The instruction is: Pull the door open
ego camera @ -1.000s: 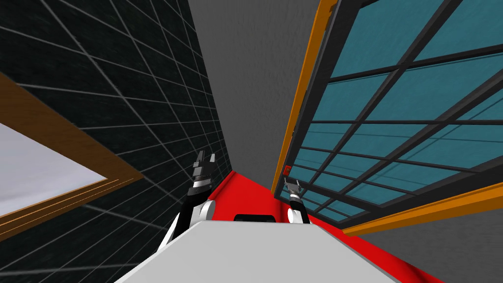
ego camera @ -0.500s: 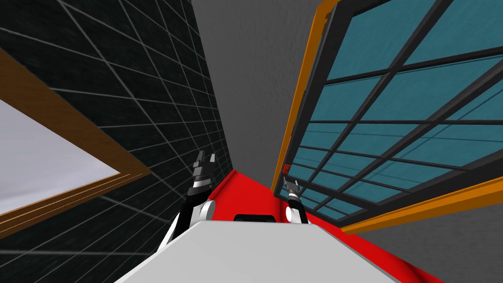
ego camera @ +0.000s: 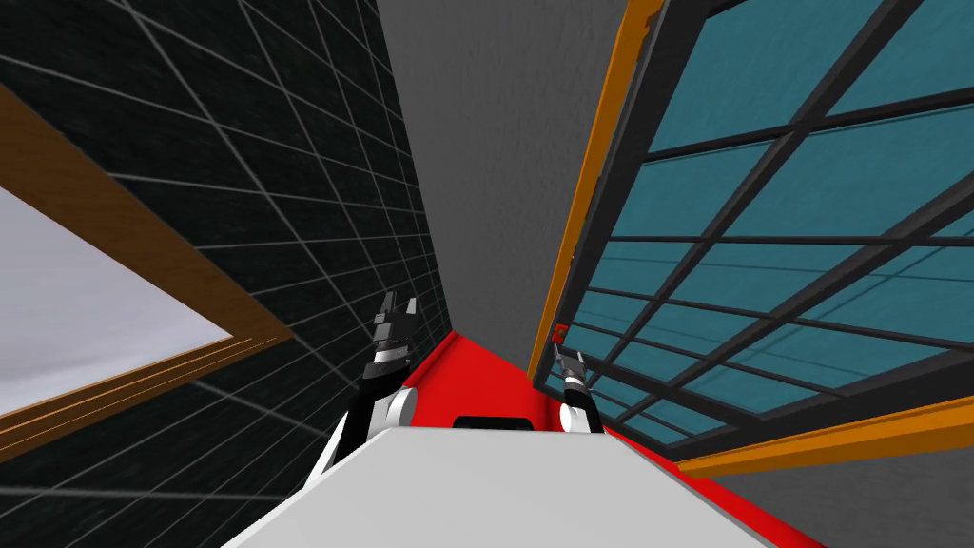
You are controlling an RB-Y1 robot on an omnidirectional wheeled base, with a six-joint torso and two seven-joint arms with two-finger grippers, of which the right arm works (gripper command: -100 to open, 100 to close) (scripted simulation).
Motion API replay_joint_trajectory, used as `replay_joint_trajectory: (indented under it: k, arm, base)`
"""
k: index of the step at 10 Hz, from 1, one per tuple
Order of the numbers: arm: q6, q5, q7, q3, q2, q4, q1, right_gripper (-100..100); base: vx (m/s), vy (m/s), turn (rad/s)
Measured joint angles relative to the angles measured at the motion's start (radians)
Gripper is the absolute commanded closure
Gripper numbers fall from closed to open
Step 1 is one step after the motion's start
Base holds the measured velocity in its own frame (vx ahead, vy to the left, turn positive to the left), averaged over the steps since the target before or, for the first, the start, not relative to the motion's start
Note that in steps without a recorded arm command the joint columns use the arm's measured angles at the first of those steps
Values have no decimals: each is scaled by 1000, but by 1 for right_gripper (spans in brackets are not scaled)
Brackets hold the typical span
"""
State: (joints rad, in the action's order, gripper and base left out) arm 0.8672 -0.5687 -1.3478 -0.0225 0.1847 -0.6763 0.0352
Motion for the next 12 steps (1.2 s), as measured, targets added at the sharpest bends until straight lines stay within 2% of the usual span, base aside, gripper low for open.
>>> replay_joint_trajectory:
  k: [2,4,5,6,12]
  arm:
    - [5,-7,-26,4,25,-6,-22,-100]
    - [23,-11,-66,5,57,23,-27,-100]
    - [17,-16,-79,9,75,0,-50,-100]
    - [15,-17,-81,10,77,-3,-52,100]
    - [14,-16,-78,9,75,2,-52,100]
  base:
    - [200,2,84]
    - [204,-19,93]
    - [93,-10,23]
    - [-14,0,-20]
    - [-33,-1,12]
